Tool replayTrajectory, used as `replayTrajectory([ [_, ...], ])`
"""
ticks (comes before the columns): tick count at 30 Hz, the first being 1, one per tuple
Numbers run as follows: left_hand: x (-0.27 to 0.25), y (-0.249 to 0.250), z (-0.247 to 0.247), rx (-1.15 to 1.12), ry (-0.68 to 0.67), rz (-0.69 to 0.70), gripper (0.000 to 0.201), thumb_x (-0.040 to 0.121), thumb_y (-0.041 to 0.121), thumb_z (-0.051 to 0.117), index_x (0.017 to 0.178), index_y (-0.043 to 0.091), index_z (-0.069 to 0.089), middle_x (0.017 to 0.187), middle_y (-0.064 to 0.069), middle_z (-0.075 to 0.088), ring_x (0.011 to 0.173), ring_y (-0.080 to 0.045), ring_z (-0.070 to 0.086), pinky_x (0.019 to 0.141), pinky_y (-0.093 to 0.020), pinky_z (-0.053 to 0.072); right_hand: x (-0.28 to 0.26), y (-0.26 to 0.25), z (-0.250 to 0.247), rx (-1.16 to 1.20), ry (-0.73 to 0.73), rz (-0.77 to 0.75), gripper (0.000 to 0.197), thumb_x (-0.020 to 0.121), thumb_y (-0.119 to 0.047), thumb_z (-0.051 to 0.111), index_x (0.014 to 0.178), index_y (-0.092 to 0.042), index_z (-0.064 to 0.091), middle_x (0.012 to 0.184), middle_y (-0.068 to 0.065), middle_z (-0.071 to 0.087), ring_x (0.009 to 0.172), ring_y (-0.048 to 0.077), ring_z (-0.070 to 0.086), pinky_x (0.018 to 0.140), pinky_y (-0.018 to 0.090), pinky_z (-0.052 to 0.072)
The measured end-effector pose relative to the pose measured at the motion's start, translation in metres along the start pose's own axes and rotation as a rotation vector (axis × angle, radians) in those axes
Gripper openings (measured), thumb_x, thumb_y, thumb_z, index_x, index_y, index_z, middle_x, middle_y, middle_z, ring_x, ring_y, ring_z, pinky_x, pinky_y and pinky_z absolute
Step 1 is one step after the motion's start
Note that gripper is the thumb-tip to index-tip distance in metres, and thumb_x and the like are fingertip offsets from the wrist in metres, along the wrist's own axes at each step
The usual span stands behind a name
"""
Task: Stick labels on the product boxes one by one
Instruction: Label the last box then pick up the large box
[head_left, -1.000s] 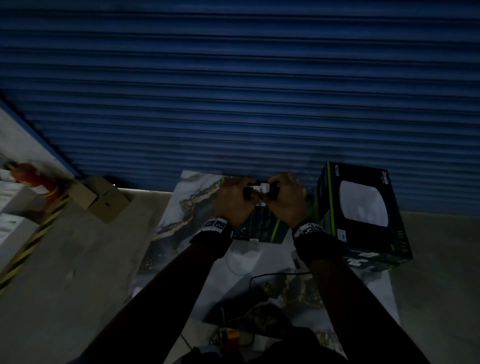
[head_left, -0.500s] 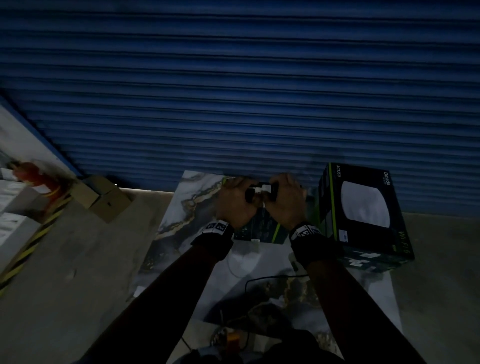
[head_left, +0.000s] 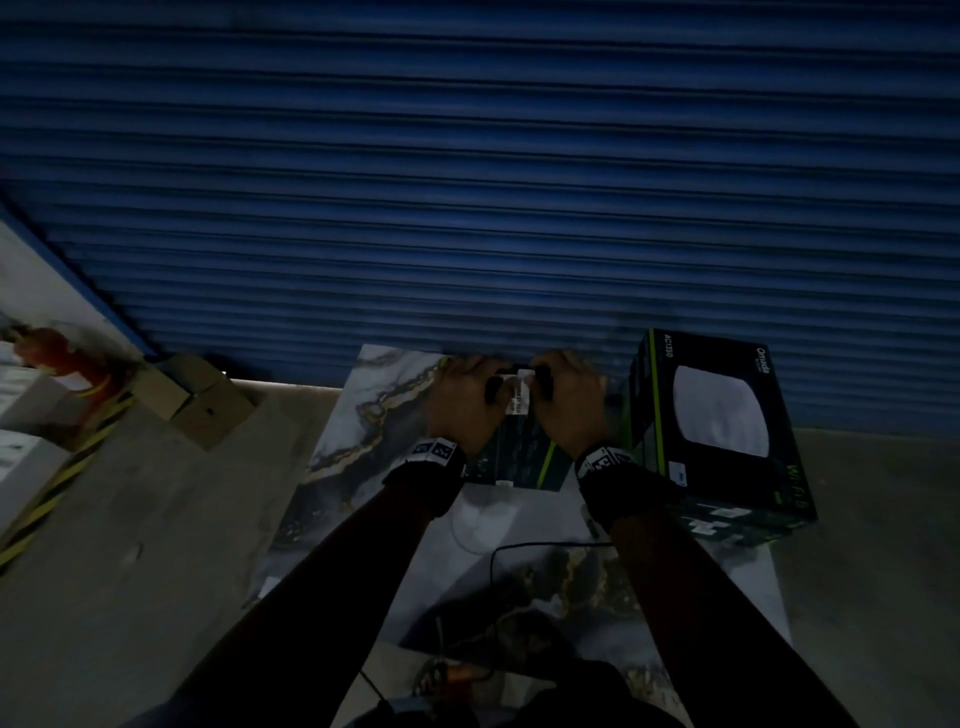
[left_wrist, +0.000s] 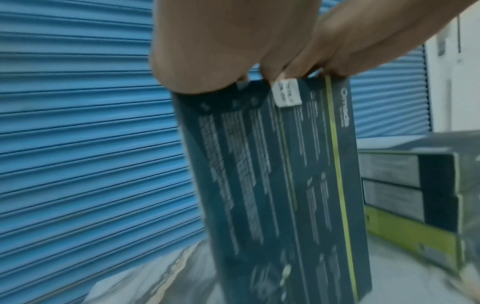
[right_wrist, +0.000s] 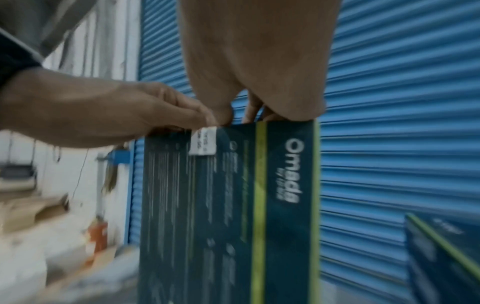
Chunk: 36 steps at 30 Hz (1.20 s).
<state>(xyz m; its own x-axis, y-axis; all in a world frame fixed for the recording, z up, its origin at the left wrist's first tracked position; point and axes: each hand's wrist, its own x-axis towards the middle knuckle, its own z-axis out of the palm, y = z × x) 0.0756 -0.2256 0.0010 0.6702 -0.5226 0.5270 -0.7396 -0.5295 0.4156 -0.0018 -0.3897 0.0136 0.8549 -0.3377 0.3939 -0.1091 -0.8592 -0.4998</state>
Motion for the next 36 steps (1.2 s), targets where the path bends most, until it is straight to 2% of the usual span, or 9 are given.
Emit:
replayTrajectory([
  [3, -0.008, -0.005, 0.001, 0.046, -0.025, 0.060, 0.039, 0.102, 0.046, 0.059, 0.130, 0.021, 0.068, 0.129, -0.002, 0.069, 0.118, -0.022, 0.063, 0.106, -0.035, 0.044, -0.009, 0.005, -0.006, -0.044, -0.002, -0.101, 0.022, 0.090, -0.024, 0.069, 0.112, -0.020, 0.069, 0.112, 0.002, 0.065, 0.100, 0.030, 0.057, 0.081, 0.029, 0.026],
  [5, -0.011, -0.007, 0.002, 0.056, -0.043, 0.070, 0.045, 0.102, 0.052, 0.057, 0.132, 0.020, 0.068, 0.134, -0.002, 0.067, 0.123, -0.021, 0.061, 0.109, -0.038, 0.043, -0.013, 0.005, -0.006, -0.061, 0.005, -0.152, 0.025, 0.094, -0.026, 0.066, 0.117, -0.018, 0.069, 0.115, 0.003, 0.064, 0.102, 0.031, 0.055, 0.082, 0.028, 0.024],
  [10, -0.013, -0.014, 0.002, 0.087, -0.052, 0.144, 0.049, 0.103, 0.051, 0.053, 0.136, 0.016, 0.066, 0.140, -0.005, 0.064, 0.130, -0.024, 0.059, 0.112, -0.042, 0.042, -0.024, 0.008, -0.004, -0.224, -0.009, -0.205, 0.035, 0.105, -0.038, 0.050, 0.130, -0.016, 0.063, 0.128, 0.004, 0.060, 0.115, 0.032, 0.051, 0.089, 0.042, 0.040],
  [13, -0.017, -0.016, 0.002, 0.141, -0.064, 0.187, 0.052, 0.106, 0.051, 0.046, 0.141, 0.015, 0.062, 0.146, -0.005, 0.059, 0.135, -0.023, 0.055, 0.114, -0.045, 0.040, -0.026, 0.009, 0.000, -0.313, -0.039, -0.207, 0.043, 0.107, -0.043, 0.042, 0.134, -0.015, 0.060, 0.130, 0.005, 0.059, 0.117, 0.033, 0.049, 0.090, 0.045, 0.043],
  [17, -0.019, -0.020, 0.003, 0.216, -0.100, 0.226, 0.055, 0.105, 0.049, 0.050, 0.147, 0.014, 0.054, 0.152, -0.007, 0.053, 0.142, -0.024, 0.048, 0.118, -0.045, 0.036, -0.026, 0.011, 0.000, -0.366, -0.046, -0.229, 0.049, 0.106, -0.048, 0.042, 0.137, -0.014, 0.058, 0.133, 0.006, 0.058, 0.120, 0.034, 0.049, 0.093, 0.046, 0.039],
  [21, -0.018, -0.022, 0.001, 0.231, -0.124, 0.237, 0.056, 0.103, 0.047, 0.053, 0.149, 0.014, 0.051, 0.154, -0.007, 0.050, 0.143, -0.025, 0.046, 0.119, -0.044, 0.035, -0.022, 0.011, 0.003, -0.370, -0.020, -0.226, 0.051, 0.102, -0.055, 0.049, 0.133, -0.015, 0.062, 0.129, 0.005, 0.061, 0.115, 0.036, 0.053, 0.091, 0.045, 0.040],
  [27, -0.020, -0.022, -0.002, 0.165, -0.130, 0.223, 0.060, 0.101, 0.051, 0.051, 0.148, 0.013, 0.052, 0.153, -0.008, 0.052, 0.141, -0.026, 0.049, 0.118, -0.047, 0.036, -0.027, 0.013, 0.007, -0.390, -0.044, -0.244, 0.060, 0.087, -0.047, 0.074, 0.135, -0.014, 0.059, 0.127, 0.006, 0.061, 0.110, 0.036, 0.052, 0.087, 0.045, 0.038],
  [32, -0.018, -0.016, -0.007, 0.154, -0.100, 0.192, 0.060, 0.103, 0.057, 0.049, 0.147, 0.016, 0.055, 0.152, -0.004, 0.053, 0.142, -0.021, 0.047, 0.122, -0.039, 0.030, -0.029, 0.012, 0.002, -0.373, -0.071, -0.248, 0.063, 0.090, -0.049, 0.068, 0.141, -0.015, 0.053, 0.136, 0.005, 0.055, 0.118, 0.035, 0.047, 0.092, 0.046, 0.038],
  [36, -0.022, -0.019, -0.001, 0.190, -0.061, 0.229, 0.052, 0.105, 0.048, 0.052, 0.146, 0.016, 0.056, 0.151, -0.004, 0.054, 0.140, -0.021, 0.050, 0.122, -0.036, 0.028, -0.032, 0.014, -0.004, -0.305, -0.035, -0.254, 0.052, 0.103, -0.053, 0.049, 0.140, -0.017, 0.056, 0.137, 0.002, 0.057, 0.119, 0.035, 0.049, 0.094, 0.044, 0.040],
])
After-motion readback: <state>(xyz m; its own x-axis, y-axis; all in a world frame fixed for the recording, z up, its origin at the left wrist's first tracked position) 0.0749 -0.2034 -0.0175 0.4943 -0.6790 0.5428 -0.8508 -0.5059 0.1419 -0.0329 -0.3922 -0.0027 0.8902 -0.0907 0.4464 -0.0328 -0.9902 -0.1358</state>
